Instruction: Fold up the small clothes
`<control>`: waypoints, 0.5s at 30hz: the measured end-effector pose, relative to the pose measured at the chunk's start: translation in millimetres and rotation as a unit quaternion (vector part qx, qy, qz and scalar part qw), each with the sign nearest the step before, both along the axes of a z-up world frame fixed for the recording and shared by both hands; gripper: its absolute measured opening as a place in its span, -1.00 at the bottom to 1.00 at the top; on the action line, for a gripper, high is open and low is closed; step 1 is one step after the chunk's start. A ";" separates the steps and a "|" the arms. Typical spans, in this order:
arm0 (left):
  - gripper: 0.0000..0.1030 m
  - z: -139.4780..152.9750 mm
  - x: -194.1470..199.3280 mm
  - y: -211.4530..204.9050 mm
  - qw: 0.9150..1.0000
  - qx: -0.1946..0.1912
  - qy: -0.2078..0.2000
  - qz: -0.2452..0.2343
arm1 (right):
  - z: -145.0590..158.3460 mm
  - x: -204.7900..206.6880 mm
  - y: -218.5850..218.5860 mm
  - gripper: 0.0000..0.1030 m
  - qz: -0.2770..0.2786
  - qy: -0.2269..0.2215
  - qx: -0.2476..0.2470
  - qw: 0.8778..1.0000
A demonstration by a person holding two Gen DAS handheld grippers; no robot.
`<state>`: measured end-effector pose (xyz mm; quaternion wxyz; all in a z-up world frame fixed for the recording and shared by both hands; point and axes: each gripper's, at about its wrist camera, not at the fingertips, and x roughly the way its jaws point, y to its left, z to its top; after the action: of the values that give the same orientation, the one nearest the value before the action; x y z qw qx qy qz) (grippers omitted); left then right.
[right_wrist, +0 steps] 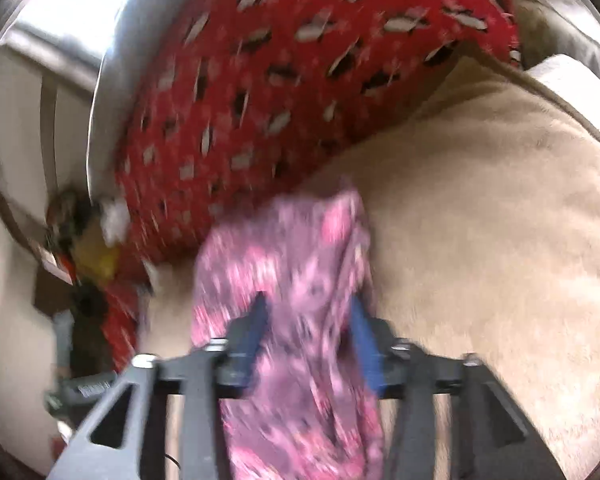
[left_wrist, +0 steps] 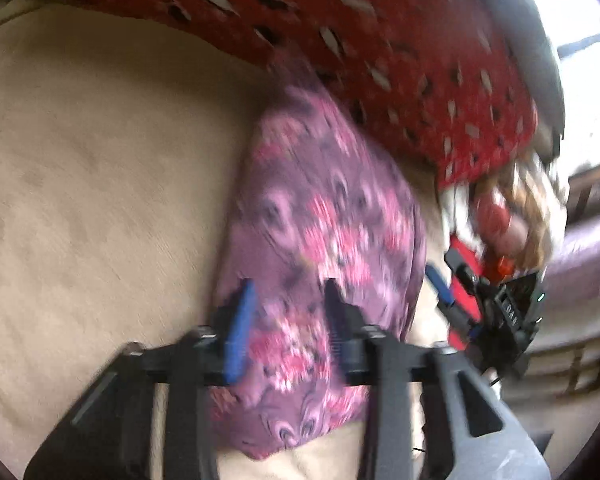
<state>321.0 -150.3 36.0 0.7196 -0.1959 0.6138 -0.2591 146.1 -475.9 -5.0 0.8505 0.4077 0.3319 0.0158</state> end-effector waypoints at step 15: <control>0.01 -41.7 36.4 -42.4 0.995 0.099 -0.005 -0.012 | -21.2 105.9 27.4 -0.72 0.049 0.118 -0.141 0.982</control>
<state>357.4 -192.7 -5.6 0.7349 -0.1147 0.6356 -0.2067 252.0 -448.4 -26.2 0.8524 0.2665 0.4483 -0.0379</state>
